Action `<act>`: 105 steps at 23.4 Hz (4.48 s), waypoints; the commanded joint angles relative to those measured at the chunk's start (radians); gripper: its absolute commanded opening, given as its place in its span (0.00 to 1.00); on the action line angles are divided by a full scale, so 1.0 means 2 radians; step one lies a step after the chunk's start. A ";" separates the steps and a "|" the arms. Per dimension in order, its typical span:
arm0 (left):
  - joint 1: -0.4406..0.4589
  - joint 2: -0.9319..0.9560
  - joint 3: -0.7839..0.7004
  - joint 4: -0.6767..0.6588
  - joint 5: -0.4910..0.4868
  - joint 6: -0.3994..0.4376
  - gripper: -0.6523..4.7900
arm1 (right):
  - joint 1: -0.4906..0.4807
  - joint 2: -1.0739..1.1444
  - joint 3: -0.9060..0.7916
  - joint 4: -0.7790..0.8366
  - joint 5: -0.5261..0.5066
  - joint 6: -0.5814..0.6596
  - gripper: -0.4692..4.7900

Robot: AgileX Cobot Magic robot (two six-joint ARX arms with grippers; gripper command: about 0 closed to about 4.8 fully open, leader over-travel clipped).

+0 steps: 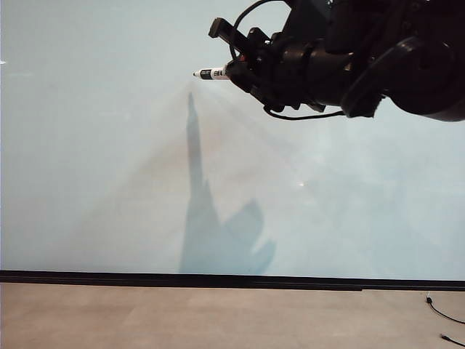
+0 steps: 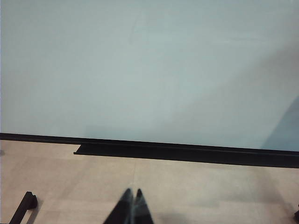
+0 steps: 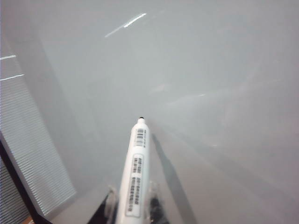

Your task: Pick up the pen on the shelf to the right of the whiteboard and draw a cross mark.

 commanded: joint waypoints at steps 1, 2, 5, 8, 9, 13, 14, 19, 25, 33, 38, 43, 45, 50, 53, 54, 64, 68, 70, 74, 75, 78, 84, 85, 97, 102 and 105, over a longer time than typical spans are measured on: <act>0.000 0.000 0.001 0.005 0.002 0.002 0.11 | -0.001 -0.002 0.010 -0.008 0.003 0.000 0.08; 0.000 0.000 0.001 0.004 0.002 0.002 0.11 | 0.000 -0.002 0.012 -0.012 0.015 0.000 0.08; 0.000 0.000 0.001 0.004 0.002 0.002 0.11 | 0.000 -0.002 0.012 -0.018 0.029 0.000 0.08; 0.000 0.000 0.001 0.005 0.002 0.002 0.11 | 0.000 -0.002 0.012 -0.019 0.033 0.000 0.08; 0.000 0.000 0.001 0.004 0.002 0.002 0.11 | 0.000 -0.002 0.012 -0.019 0.037 0.000 0.08; 0.000 0.000 0.001 0.005 0.002 0.002 0.11 | 0.000 -0.002 0.010 -0.019 0.052 0.000 0.08; 0.000 0.000 0.001 0.004 0.002 0.002 0.11 | 0.000 -0.002 0.010 -0.019 0.057 0.000 0.08; 0.000 0.000 0.001 0.005 0.002 0.002 0.11 | 0.000 -0.002 0.005 -0.020 0.070 0.000 0.08; 0.000 0.000 0.001 0.004 0.002 0.002 0.11 | 0.000 -0.003 -0.034 0.002 0.099 0.001 0.08; 0.000 0.000 0.001 0.004 0.002 0.002 0.11 | -0.002 -0.003 -0.082 0.013 0.134 0.008 0.08; 0.000 0.000 0.001 0.004 0.002 0.002 0.11 | -0.011 -0.003 -0.105 0.013 0.145 0.014 0.08; 0.000 0.000 0.001 0.004 0.002 0.002 0.11 | -0.015 -0.003 -0.128 0.019 0.158 0.019 0.08; 0.000 0.000 0.001 0.005 0.002 0.002 0.11 | -0.014 -0.004 -0.129 0.022 0.149 0.019 0.08; 0.000 0.000 0.001 0.004 0.002 0.002 0.11 | 0.030 -0.024 -0.129 0.021 0.124 -0.029 0.08; 0.000 0.000 0.001 0.004 0.002 0.002 0.11 | 0.036 -0.039 -0.114 -0.009 0.067 -0.101 0.08; 0.000 0.000 0.001 0.004 0.002 0.002 0.11 | 0.035 -0.045 -0.099 -0.049 0.048 -0.122 0.08; 0.000 0.000 0.001 0.004 0.002 0.002 0.11 | 0.005 -0.054 0.037 -0.267 0.011 -0.239 0.08; 0.000 0.000 0.001 0.004 0.002 0.002 0.11 | -0.002 -0.054 0.050 -0.282 0.016 -0.247 0.08; 0.000 0.000 0.001 0.004 0.002 0.002 0.11 | -0.002 -0.054 0.050 -0.282 0.032 -0.249 0.08; 0.000 0.000 0.001 0.004 0.002 0.002 0.11 | -0.002 -0.066 0.049 -0.288 0.051 -0.260 0.08; 0.000 0.000 0.001 0.004 0.002 0.002 0.11 | -0.002 -0.074 0.049 -0.294 0.055 -0.262 0.08; 0.000 0.000 0.001 0.004 0.002 0.002 0.11 | -0.007 -0.097 0.049 -0.310 0.057 -0.270 0.08; 0.000 0.000 0.001 0.004 0.002 0.002 0.11 | -0.008 -0.127 0.049 -0.347 0.080 -0.274 0.08; 0.000 0.000 0.001 0.004 0.002 0.002 0.11 | -0.008 -0.130 0.048 -0.347 0.080 -0.276 0.08; 0.000 0.000 0.001 0.004 0.002 0.002 0.11 | -0.008 -0.188 0.045 -0.389 0.113 -0.300 0.08; 0.000 0.000 0.001 0.004 0.002 0.002 0.11 | -0.015 -0.224 0.045 -0.410 0.125 -0.313 0.08; 0.000 0.000 0.001 0.005 0.002 0.002 0.11 | -0.019 -0.232 0.045 -0.412 0.130 -0.314 0.08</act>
